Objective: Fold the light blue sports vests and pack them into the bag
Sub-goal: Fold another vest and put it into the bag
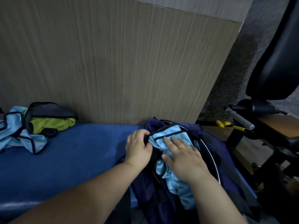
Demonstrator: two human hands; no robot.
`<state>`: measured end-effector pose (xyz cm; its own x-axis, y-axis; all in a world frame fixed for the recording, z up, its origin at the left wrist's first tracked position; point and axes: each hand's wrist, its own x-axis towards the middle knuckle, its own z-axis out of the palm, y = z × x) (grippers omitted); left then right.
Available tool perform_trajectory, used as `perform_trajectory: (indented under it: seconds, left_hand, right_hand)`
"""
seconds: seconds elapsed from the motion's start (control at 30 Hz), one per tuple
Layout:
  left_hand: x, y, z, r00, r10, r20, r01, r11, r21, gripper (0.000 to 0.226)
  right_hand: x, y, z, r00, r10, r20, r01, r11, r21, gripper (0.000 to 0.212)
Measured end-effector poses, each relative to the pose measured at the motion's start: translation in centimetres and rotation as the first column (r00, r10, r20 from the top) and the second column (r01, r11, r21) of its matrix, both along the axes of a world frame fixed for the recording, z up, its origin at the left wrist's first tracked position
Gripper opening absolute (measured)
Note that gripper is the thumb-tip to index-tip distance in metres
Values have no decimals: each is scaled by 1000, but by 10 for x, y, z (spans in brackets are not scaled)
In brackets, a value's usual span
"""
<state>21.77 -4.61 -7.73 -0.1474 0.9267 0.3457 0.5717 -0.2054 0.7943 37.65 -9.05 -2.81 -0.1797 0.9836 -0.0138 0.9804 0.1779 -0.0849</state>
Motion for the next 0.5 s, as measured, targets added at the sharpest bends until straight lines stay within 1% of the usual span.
perform_trajectory:
  seconds: [0.03, 0.07, 0.13, 0.2, 0.27, 0.33, 0.43, 0.5]
  left_hand:
    - [-3, 4, -2, 999, 34, -6, -34, 994, -101, 36]
    - [-6, 7, -3, 998, 24, -55, -35, 980, -197, 38]
    - [-8, 10, -2, 977, -48, -208, -21, 948, -319, 41]
    - [-9, 11, 1, 955, -71, -289, -30, 944, -330, 34]
    - [-10, 11, 4, 955, -39, -293, -48, 957, -284, 24]
    - [-10, 12, 5, 965, 4, -263, -69, 969, -238, 22]
    - [-8, 21, 4, 994, 75, -80, -91, 971, -220, 34]
    - [-6, 27, 9, 991, 133, 35, -123, 969, -215, 38]
  right_hand:
    - [0, 0, -2, 999, -16, 30, 17, 1000, -20, 64]
    - [0, 1, -3, 998, -26, 53, 27, 999, -26, 67]
    - [-1, 2, -4, 995, -51, 88, 53, 998, -22, 73]
    - [-3, 3, -4, 987, -89, 134, 95, 995, -37, 77]
    - [-4, 5, -4, 978, -120, 171, 131, 990, -55, 80]
    - [-6, 6, -4, 971, -133, 197, 148, 987, -65, 82]
    - [-11, 9, -4, 963, -139, 231, 160, 984, -76, 82]
    - [-14, 9, -3, 956, -140, 256, 168, 982, -91, 77]
